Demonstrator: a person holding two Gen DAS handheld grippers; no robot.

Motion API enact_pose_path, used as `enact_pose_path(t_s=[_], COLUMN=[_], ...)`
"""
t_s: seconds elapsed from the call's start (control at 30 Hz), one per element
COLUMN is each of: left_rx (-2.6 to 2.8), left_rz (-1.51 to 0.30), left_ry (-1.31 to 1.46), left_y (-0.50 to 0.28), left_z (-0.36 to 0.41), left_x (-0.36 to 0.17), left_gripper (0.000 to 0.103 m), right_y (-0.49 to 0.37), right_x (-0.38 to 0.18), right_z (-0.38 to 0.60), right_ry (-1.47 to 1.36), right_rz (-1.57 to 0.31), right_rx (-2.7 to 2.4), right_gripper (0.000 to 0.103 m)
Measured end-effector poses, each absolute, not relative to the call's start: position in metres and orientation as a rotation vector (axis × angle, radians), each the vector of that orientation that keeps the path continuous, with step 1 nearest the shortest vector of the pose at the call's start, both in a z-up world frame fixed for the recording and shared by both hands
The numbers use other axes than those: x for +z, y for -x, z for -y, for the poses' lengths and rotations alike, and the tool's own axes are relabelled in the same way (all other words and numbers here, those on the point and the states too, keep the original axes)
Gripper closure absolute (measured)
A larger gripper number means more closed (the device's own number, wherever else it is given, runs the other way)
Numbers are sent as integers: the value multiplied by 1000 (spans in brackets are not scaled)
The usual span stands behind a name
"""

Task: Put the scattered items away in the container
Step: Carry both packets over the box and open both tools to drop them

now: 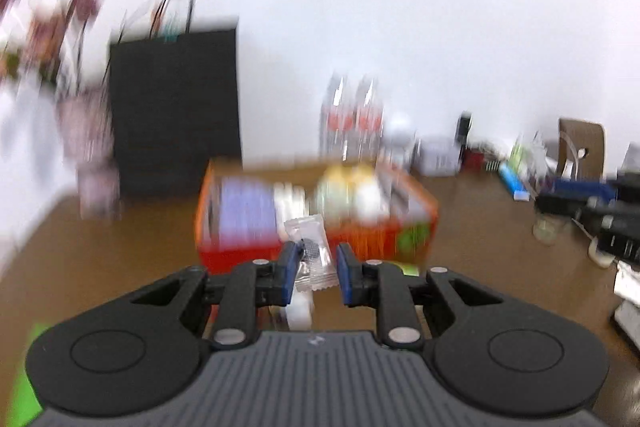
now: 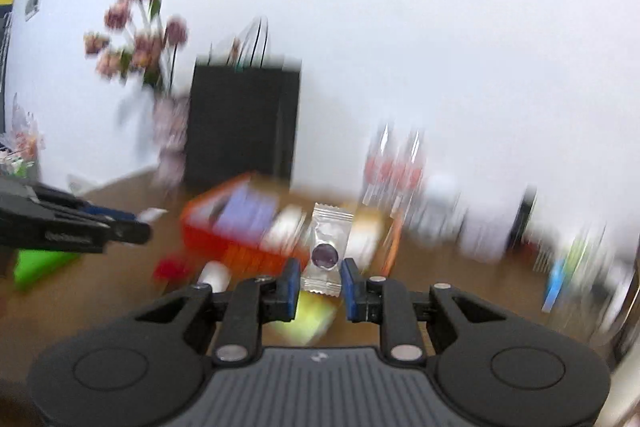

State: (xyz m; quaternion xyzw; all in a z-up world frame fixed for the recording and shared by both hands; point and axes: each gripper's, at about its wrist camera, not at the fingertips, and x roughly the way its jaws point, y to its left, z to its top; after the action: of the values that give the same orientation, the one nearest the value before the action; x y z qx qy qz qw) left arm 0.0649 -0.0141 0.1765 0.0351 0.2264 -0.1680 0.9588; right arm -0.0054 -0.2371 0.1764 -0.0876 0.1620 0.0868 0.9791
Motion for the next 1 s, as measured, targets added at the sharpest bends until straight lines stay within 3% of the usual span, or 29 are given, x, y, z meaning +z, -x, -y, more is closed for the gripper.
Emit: enact_pose_path(t_s=[0.1,0.23,0.33,0.5,0.63,0.77,0.87,1.0], left_rx=[-386,-429,-388,-318,-319,-279,-229,-167], left_rz=[-529,-737,-912,-1042,-1057,-1040,-1041,-1063], left_ry=[-39,36,62,60,10,-23,-52,-63], left_y=[-127,-232,-300,-345,-349,-348,-343,-334], left_z=[21,47,64,65,65,60,58,53], left_x=[223,222,174,100,87,99,109,119], left_gripper=[81,80,81,85,49,15,0,0], right_y=[-43,-160,-254,-328,-341,-347,-342,-331], right_x=[235,261,222,144,106,101,113,123], right_z=[241,244,242,248,245,244,248,250], right_ry=[206,81,-3,-94,-115,-135,-134,-114], right_rz=[-319,-571,-828,-1026,-1107,-1129,-1111,-1162], right_rx=[188,281,270,248,260,265,223,173], right_gripper=[82,82,82,82,79,46,33,27])
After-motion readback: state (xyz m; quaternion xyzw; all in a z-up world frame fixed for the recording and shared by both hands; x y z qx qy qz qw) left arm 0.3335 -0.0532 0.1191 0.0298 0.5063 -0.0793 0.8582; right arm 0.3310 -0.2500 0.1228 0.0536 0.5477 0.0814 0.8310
